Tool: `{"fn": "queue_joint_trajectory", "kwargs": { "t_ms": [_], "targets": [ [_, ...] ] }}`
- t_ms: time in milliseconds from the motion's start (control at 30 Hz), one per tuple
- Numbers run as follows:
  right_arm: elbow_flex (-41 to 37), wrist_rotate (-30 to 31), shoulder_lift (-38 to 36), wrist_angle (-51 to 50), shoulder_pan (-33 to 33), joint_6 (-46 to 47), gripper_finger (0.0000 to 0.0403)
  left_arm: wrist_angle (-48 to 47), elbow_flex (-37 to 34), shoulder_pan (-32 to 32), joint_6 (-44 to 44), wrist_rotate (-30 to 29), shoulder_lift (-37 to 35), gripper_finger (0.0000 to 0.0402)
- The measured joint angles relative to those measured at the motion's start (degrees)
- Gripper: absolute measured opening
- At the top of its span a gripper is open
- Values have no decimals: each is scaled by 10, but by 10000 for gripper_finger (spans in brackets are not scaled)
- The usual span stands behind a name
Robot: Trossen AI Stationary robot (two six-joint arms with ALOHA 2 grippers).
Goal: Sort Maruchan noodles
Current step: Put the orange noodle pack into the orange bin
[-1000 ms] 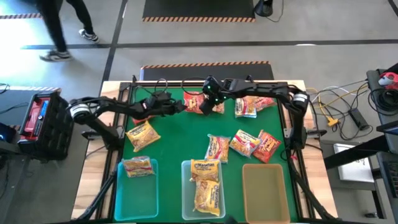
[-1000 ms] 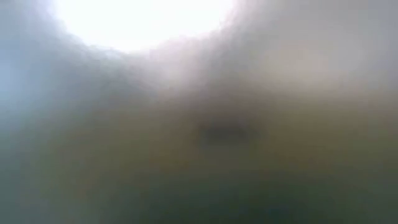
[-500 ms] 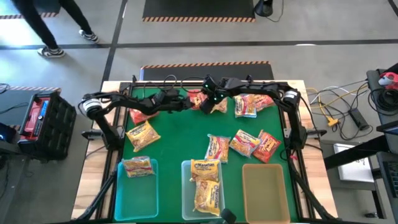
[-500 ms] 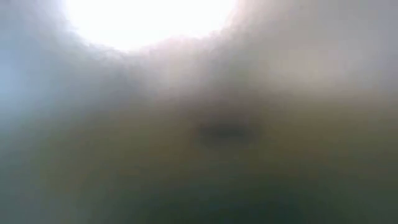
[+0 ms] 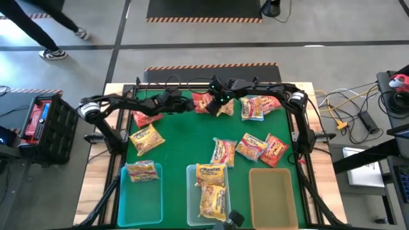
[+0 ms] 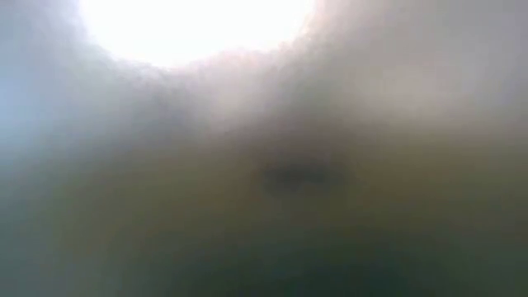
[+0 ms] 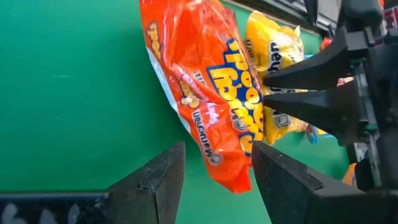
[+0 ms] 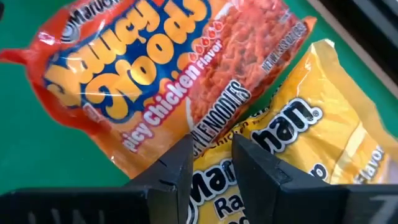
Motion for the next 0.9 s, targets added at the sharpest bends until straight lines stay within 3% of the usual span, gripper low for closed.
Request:
{"fn": "queue_joint_trajectory", "kwargs": {
  "t_ms": [267,667,900],
  "targets": [
    [1,-13,10,-1,2,-7,100,7,20,7,2,1,38,168],
    [2,-13,11,-7,4,-17,100,6,115,9,31,82,115,168],
    [2,-14,11,-14,4,-17,100,0,124,9,32,111,131,168]
  ]
}}
